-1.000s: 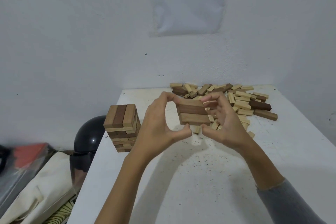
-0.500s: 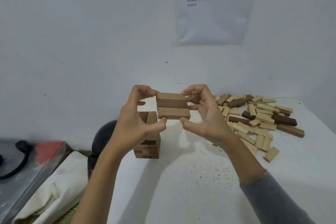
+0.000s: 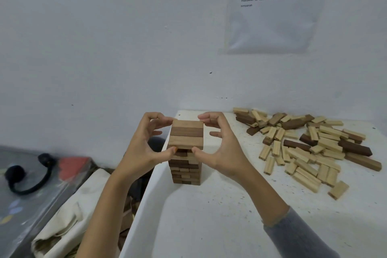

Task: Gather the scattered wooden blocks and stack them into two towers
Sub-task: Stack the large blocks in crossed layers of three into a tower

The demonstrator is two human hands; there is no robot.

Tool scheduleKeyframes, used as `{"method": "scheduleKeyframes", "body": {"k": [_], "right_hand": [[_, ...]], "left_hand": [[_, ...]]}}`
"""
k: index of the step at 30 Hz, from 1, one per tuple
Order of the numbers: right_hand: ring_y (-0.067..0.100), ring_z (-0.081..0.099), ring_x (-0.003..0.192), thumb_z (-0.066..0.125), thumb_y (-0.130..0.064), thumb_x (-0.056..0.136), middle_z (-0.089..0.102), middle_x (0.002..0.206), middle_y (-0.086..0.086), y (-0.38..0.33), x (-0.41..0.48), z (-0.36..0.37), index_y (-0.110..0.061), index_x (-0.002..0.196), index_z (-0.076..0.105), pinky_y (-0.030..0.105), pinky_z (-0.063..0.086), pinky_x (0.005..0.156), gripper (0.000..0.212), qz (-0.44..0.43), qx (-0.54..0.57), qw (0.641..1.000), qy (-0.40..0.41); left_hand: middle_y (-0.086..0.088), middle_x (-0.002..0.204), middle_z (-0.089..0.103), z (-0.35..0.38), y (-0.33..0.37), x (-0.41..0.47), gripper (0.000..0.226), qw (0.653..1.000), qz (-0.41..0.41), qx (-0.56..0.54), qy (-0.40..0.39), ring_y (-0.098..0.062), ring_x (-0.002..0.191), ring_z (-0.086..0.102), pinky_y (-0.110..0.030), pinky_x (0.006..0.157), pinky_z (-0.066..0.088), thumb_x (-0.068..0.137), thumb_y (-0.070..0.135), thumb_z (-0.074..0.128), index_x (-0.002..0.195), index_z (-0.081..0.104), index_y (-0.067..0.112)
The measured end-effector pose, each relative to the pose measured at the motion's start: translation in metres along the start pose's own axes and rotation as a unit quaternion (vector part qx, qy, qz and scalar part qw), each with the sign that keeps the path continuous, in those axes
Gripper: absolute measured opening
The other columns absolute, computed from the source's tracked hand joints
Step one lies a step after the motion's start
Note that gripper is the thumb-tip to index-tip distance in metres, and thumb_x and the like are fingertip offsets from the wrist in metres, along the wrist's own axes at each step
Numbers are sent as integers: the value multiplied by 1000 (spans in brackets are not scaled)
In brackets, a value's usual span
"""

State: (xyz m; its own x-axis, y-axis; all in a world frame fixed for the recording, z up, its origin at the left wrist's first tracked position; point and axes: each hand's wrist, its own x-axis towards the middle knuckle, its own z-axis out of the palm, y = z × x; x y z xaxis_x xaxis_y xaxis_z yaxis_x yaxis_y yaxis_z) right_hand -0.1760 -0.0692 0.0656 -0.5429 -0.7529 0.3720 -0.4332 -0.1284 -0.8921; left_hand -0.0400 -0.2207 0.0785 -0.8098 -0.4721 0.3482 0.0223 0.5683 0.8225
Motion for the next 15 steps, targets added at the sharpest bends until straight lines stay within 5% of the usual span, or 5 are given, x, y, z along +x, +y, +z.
{"method": "scheduleKeyframes", "body": {"k": [5,9,15], "right_hand": [[6,40,125,69,-29,63,49,124,-13,2,1,11,-37,117,45,14,32,94,60,31,-12,999,-4],[7,39,125,68,-32,61,47,122,-15,4,0,14,-39,116,44,17,30,95,60,41,-22,999,3],[7,38,125,68,-32,62,47,122,-15,4,0,15,-40,115,44,20,31,97,59,50,-16,999,4]], "left_hand": [[13,122,62,-6,-11,-4,59,1000,-19,-9,-7,-16,122,55,-36,102,44,65,34,73,115,42,24],[12,125,61,-5,-16,-4,60,999,-36,-12,-12,-23,121,57,-45,101,48,66,37,75,115,42,27],[13,126,61,-4,-22,-2,59,999,-41,-7,-15,-16,122,55,-38,102,47,68,36,74,116,42,28]]}}
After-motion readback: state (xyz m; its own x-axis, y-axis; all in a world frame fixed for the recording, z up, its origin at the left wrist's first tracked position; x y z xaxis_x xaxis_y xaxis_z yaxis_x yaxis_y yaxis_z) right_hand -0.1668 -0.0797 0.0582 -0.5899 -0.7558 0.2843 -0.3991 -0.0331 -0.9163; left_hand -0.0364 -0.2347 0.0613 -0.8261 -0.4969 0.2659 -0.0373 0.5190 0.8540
